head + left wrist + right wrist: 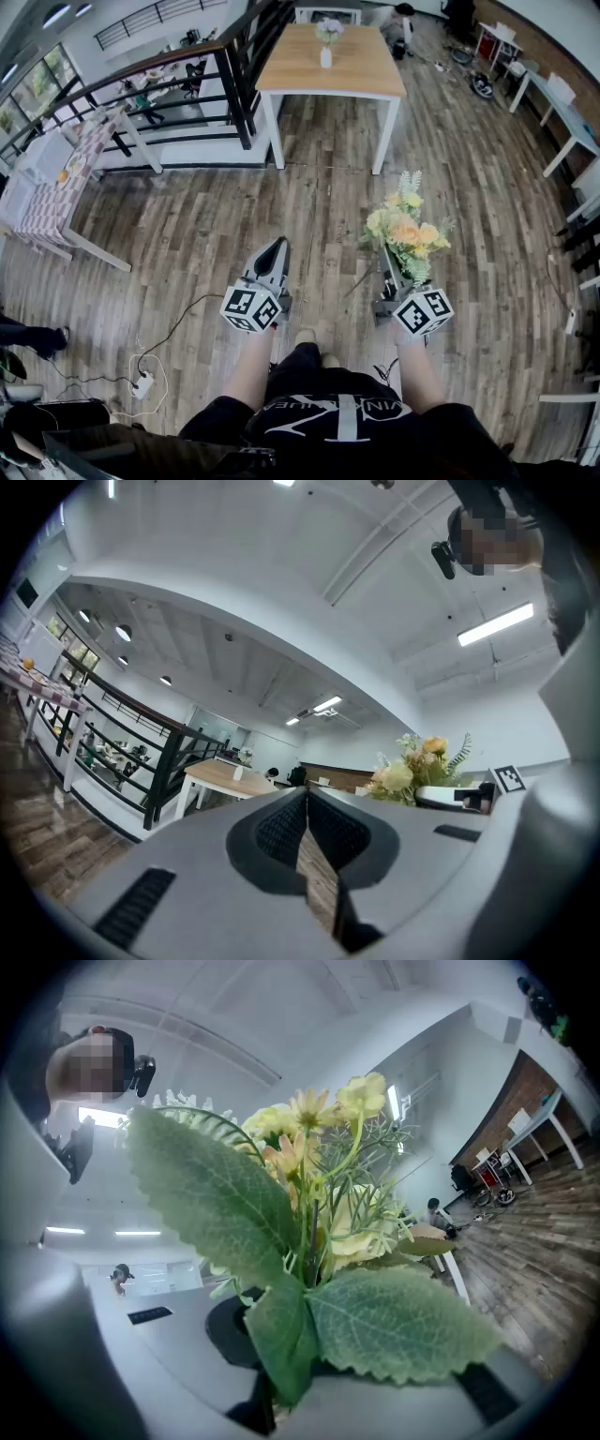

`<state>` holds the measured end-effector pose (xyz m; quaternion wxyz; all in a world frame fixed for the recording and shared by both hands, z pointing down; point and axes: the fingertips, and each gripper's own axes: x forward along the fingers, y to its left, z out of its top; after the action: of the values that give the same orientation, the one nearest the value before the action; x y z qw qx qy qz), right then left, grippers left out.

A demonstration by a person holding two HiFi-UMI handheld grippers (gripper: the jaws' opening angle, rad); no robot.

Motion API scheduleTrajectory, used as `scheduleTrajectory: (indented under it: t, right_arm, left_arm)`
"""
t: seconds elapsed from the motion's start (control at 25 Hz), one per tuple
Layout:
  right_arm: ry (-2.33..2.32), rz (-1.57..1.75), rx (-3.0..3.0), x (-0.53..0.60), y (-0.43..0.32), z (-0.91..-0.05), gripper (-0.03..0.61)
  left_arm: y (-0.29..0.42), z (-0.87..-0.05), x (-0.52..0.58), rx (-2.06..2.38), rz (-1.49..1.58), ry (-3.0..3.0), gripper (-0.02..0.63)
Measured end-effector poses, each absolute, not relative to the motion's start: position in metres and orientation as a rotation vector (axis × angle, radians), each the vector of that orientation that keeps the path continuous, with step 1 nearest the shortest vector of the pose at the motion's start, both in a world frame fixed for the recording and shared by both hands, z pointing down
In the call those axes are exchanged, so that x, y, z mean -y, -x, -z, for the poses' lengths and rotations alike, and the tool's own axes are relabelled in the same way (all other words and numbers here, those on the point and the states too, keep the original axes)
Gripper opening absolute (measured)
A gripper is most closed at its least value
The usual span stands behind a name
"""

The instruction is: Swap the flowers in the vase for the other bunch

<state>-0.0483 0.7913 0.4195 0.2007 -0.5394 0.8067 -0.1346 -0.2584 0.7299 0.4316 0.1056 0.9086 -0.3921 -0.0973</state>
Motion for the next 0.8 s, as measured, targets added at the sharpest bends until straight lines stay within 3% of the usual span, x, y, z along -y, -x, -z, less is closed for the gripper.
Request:
scheduleTrajectory:
  t: [0.44,0.8]
  right_arm:
    - [1.502,0.389,-2.240,-0.797,0.033,-0.427,0.058]
    - [1.509,0.406,-2.223,-0.735,0.007,-0.438,0.058]
  left_arm:
    - [0.243,-0.437,-0.738,1.150,0.261,-2.672,0.012]
    - [0.211,-0.453,-0.667,1.106,0.273,-2.665,0.012]
